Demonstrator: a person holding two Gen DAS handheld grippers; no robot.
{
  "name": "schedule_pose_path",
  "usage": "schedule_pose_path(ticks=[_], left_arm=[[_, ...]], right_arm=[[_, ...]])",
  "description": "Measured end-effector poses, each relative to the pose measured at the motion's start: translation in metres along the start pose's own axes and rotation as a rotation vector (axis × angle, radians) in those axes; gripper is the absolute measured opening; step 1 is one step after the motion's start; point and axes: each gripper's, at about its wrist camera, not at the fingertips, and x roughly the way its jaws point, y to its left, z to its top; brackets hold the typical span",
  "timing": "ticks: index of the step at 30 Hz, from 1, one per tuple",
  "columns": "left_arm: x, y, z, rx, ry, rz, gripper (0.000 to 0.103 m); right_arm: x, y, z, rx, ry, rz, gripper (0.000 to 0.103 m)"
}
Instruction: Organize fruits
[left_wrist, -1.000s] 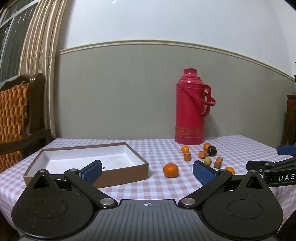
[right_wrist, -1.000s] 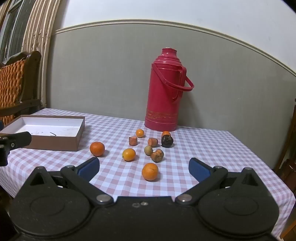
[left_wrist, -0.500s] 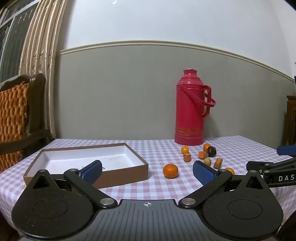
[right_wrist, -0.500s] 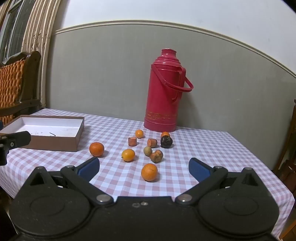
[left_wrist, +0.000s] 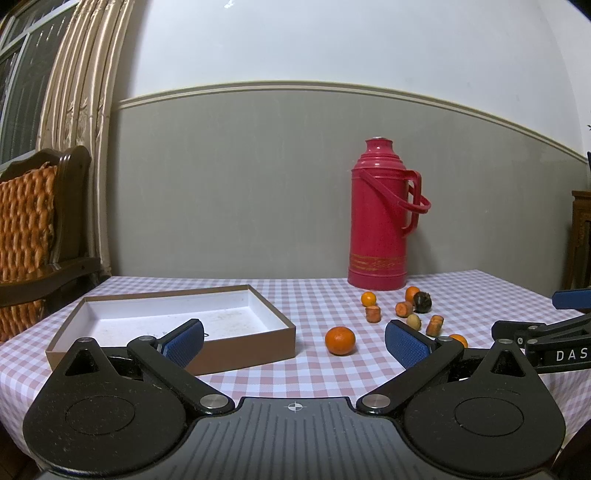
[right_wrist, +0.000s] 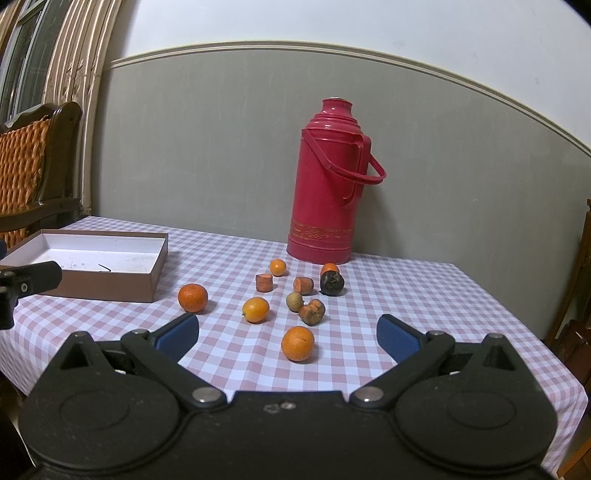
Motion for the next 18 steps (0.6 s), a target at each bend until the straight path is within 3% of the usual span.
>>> schedule_pose_path(ticks=[18], left_arm=[[-0.0052,0.0005,-0.0026,0.001,-0.002,0.001,0.103]], right_arm=[[-0.0002,-0.0001,-0.0015,-0.002,-0.002,-0.001,0.097]])
